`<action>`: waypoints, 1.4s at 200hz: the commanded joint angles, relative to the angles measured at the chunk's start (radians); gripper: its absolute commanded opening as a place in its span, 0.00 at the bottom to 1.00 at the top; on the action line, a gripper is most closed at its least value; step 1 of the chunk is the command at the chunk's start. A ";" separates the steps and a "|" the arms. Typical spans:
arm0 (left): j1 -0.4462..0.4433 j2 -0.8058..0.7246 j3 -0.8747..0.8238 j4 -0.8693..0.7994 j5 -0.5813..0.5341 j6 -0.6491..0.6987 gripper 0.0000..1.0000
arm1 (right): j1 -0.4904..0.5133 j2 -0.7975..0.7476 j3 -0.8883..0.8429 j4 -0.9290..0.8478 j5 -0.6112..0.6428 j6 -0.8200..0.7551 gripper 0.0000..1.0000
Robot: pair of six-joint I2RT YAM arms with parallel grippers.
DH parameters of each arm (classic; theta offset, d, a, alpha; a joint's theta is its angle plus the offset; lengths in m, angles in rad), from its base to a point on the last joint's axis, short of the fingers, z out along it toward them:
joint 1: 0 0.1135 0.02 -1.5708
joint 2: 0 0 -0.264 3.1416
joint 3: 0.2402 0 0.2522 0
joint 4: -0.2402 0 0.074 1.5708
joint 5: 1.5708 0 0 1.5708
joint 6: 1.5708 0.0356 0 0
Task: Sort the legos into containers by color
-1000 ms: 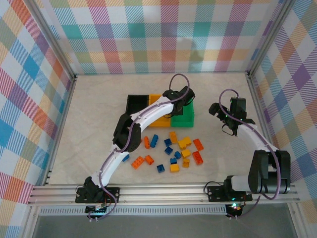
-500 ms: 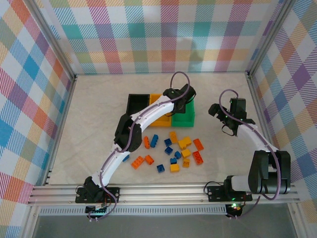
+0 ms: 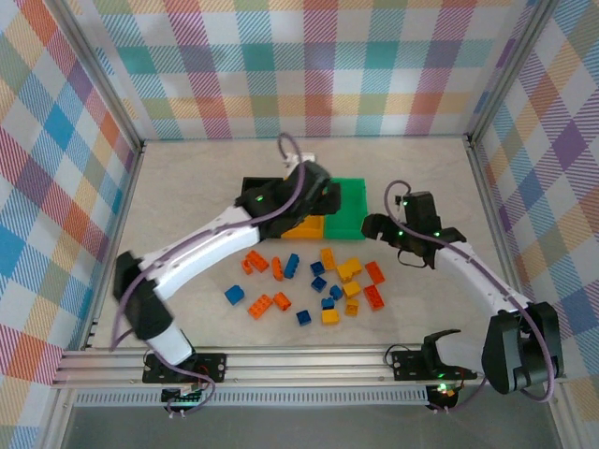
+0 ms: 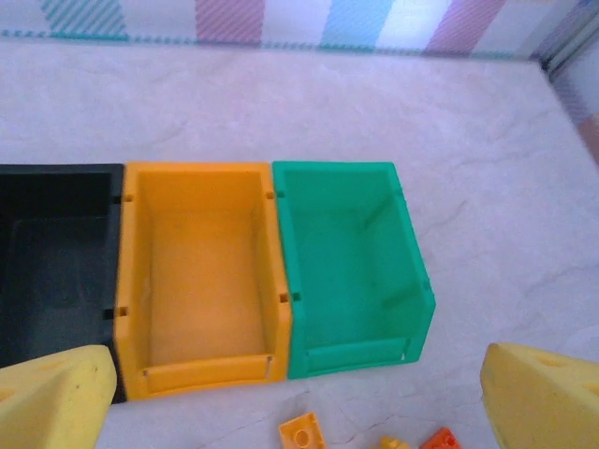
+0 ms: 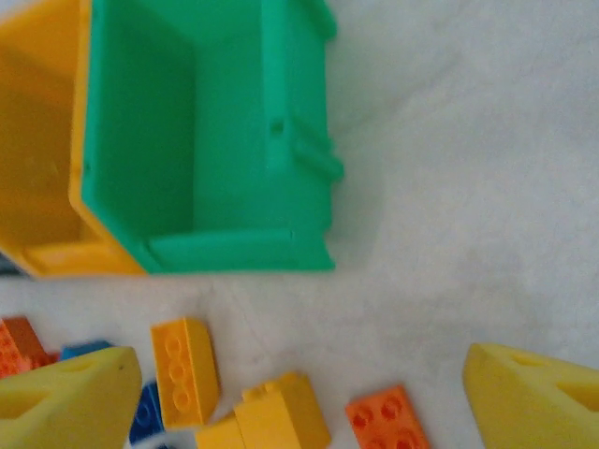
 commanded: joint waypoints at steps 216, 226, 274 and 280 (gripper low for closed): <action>0.216 -0.569 -0.756 0.234 0.129 -0.159 1.00 | 0.302 0.311 0.050 -0.472 0.095 0.025 0.58; 0.219 -0.570 -0.761 0.235 0.132 -0.161 1.00 | 0.302 0.325 0.051 -0.464 0.087 0.024 0.56; 0.228 -0.567 -0.762 0.234 0.141 -0.170 1.00 | 0.302 0.279 0.046 -0.452 0.081 0.014 0.39; 0.230 -0.568 -0.762 0.235 0.141 -0.172 1.00 | 0.302 0.261 0.049 -0.459 0.085 0.011 0.37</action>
